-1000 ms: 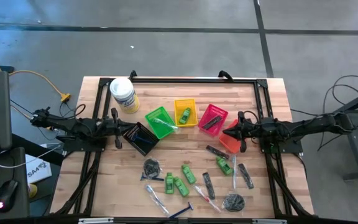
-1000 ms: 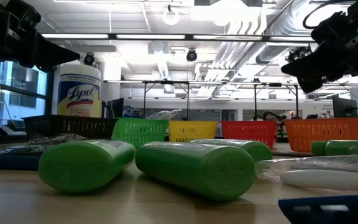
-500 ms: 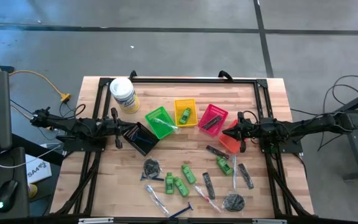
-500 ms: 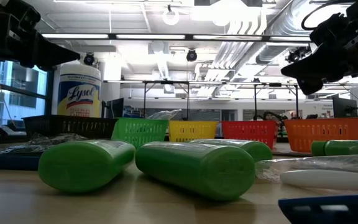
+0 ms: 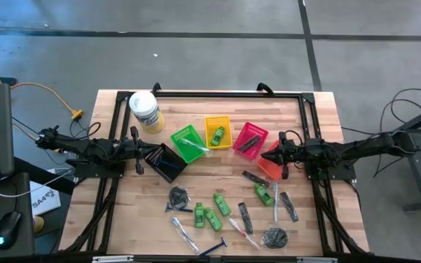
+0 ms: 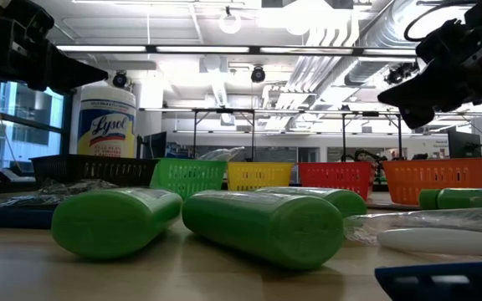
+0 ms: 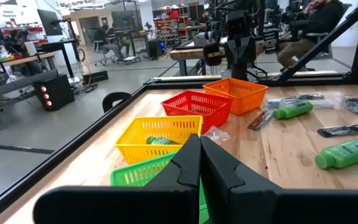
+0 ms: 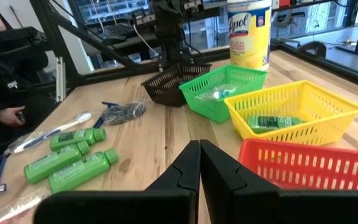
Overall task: Pick & Place Travel size toiletries
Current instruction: Put the black hairbrush into the orange bin
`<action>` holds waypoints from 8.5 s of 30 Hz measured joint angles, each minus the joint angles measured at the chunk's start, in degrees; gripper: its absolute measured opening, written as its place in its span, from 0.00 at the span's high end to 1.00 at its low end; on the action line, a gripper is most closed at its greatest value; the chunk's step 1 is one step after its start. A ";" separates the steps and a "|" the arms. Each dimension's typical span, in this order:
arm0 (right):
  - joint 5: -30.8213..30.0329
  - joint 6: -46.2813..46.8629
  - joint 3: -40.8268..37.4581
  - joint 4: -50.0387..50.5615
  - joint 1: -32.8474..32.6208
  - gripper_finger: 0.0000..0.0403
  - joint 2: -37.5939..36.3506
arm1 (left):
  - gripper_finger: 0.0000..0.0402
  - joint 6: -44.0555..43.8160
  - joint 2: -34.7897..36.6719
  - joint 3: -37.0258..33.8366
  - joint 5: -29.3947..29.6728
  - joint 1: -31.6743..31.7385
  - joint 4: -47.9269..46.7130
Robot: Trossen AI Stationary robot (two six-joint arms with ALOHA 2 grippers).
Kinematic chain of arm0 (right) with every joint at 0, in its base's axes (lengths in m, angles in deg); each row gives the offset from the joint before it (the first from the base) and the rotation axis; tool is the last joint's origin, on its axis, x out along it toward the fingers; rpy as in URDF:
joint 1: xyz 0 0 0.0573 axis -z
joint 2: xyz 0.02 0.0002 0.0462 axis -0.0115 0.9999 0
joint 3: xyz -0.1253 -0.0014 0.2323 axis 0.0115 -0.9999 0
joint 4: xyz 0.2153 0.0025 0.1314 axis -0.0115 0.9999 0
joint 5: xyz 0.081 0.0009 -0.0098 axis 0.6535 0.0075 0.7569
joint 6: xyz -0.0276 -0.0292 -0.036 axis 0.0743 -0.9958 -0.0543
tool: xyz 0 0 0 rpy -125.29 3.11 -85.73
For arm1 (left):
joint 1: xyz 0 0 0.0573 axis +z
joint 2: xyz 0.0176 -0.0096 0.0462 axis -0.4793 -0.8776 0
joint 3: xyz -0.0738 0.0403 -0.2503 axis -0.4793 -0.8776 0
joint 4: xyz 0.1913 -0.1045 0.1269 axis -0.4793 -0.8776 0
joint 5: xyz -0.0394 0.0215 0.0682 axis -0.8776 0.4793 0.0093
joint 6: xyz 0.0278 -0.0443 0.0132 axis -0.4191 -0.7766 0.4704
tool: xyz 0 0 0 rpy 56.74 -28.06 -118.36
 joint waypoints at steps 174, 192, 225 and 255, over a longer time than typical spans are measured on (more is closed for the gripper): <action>-1.20 44.30 42.53 36.65 -46.75 0.48 62.09 | 1.00 -2.64 0.00 0.00 -0.06 -0.01 -1.49; -3.54 44.31 42.49 36.23 -46.73 0.64 62.51 | 1.00 -2.64 0.00 0.00 -0.04 -0.01 -1.72; -25.77 26.41 42.49 35.65 -53.26 0.99 41.47 | 1.00 -2.07 0.00 -0.02 -0.04 -0.01 -1.42; -41.33 30.86 42.49 48.21 -54.42 0.99 38.43 | 1.00 -1.57 0.02 -0.02 -0.04 -0.02 -1.42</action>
